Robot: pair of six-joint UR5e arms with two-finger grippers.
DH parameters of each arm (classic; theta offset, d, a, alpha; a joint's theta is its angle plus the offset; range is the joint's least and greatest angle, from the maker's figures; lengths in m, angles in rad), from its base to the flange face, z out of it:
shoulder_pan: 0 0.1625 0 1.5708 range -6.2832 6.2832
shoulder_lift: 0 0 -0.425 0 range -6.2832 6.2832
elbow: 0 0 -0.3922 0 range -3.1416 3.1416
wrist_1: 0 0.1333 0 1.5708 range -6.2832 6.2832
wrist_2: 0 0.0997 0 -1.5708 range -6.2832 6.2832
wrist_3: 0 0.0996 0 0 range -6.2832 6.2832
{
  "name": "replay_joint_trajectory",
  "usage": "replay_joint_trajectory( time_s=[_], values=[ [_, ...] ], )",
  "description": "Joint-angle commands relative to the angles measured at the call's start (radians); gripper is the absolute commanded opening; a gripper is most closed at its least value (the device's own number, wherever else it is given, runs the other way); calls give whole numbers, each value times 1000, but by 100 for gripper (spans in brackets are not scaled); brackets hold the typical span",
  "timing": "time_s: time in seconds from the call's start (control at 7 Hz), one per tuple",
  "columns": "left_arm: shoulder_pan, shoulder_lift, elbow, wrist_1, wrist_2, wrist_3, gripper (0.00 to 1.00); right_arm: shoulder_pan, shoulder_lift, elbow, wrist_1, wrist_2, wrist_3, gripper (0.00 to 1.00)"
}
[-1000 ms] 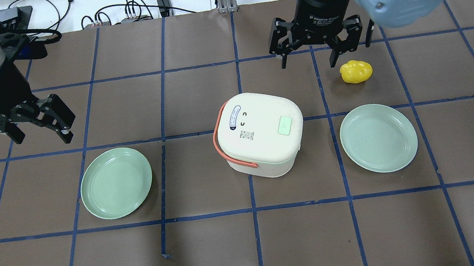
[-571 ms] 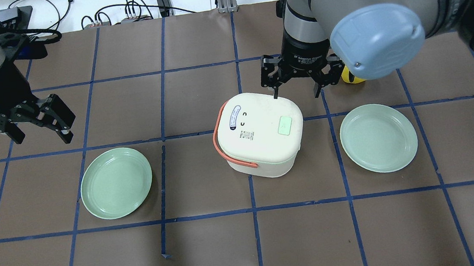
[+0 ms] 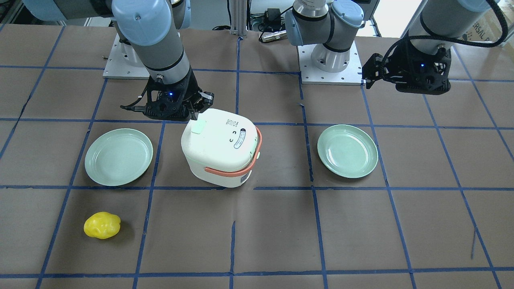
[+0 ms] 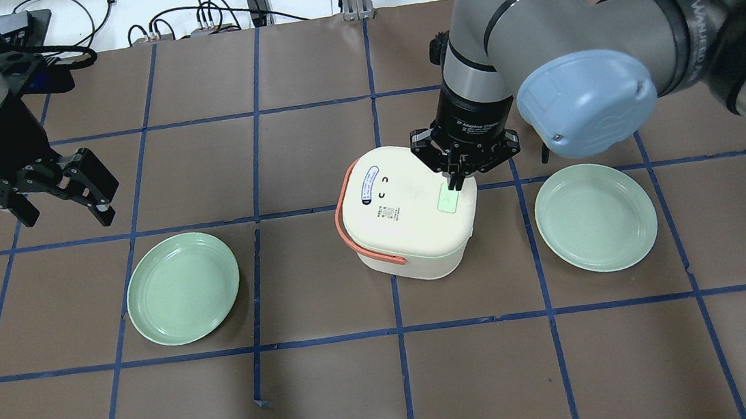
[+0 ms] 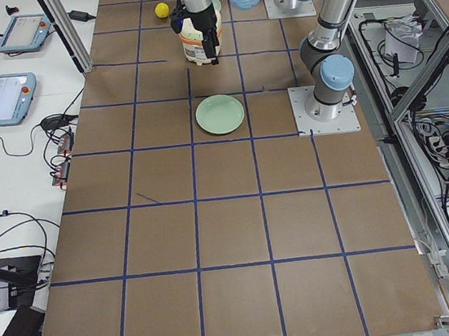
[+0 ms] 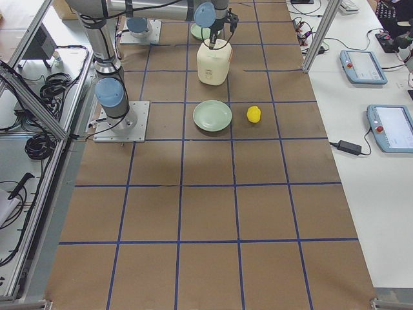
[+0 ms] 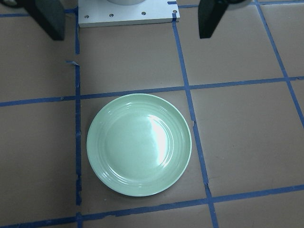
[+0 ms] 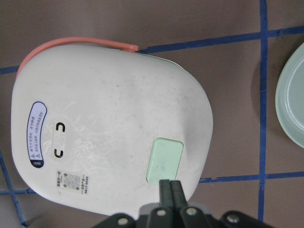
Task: Press rice cooker button
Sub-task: 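Move the right gripper down over the rice cooker's green lid button, then press the green button down with the closed right gripper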
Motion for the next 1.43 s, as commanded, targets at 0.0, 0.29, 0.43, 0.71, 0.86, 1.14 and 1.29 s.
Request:
replay_joint_trajectory(
  time_s=[0.0,0.29,0.43,0.71,0.86,1.14,1.29],
  values=[
    [0,0,0,0,0,0,100,1,6,8,-3,0,-9,13],
    [0,0,0,0,0,0,100,1,13,13,-12,1,-9,13],
    [0,0,0,0,0,0,100,1,17,16,-15,3,-9,13],
    [0,0,0,0,0,0,100,1,18,40,-23,1,-14,13],
    [0,0,0,0,0,0,100,1,18,53,-46,3,-14,14],
    [0,0,0,0,0,0,100,4,18,54,-48,3,-15,14],
    [0,0,0,0,0,0,100,4,18,56,-48,3,-17,14]
  ],
)
